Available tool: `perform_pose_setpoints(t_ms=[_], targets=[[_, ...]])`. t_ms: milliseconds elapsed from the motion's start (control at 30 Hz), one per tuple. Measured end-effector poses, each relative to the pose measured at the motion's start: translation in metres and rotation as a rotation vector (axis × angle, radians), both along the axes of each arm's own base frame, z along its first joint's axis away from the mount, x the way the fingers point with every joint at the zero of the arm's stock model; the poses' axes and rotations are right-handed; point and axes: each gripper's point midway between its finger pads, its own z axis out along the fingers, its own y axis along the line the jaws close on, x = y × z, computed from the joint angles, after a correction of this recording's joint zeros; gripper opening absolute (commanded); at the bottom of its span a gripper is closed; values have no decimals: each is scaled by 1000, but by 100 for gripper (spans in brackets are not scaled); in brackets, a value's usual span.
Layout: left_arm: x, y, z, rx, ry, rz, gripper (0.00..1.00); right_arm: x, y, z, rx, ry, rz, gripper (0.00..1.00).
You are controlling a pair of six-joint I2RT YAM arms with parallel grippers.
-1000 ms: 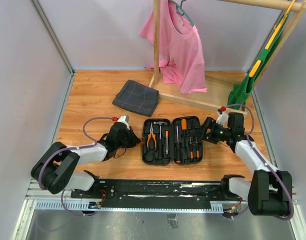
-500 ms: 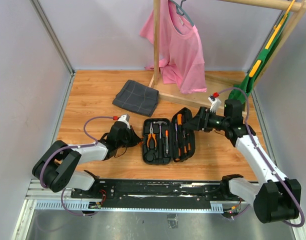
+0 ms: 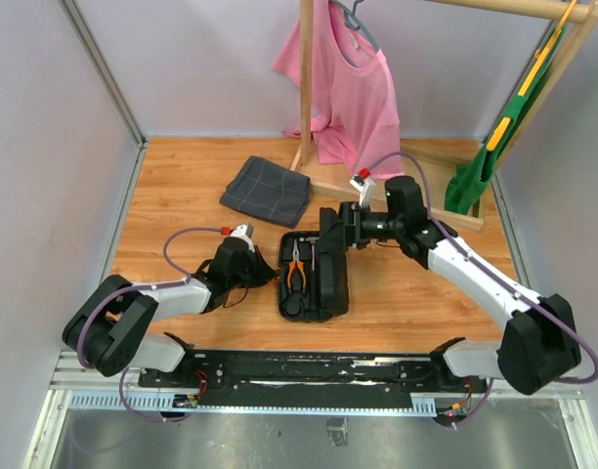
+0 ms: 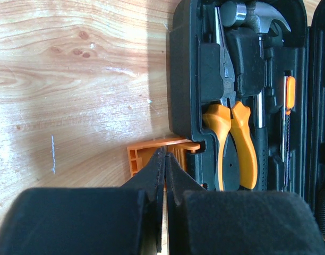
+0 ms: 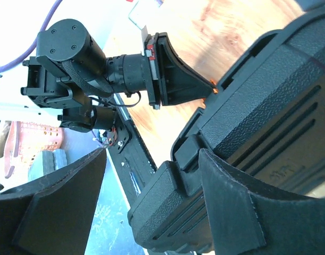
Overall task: Sort the tools into containers
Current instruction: Close the storage box at the center of the board.
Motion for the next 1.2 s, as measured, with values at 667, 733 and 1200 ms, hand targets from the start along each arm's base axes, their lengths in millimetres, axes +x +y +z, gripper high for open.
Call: perform_pose_setpoints(t_ms=[667,733,1200], targets=[[-9,6,-2,14,24,0,0,18,38,-11,-69,-26,3,72],[-10,7,-2,16,26,1,0,20,30,-11,-94,-54,-39,72],[-24,14,27,5,3,0,36,19,-3,-81,-426,-45,-197,84]])
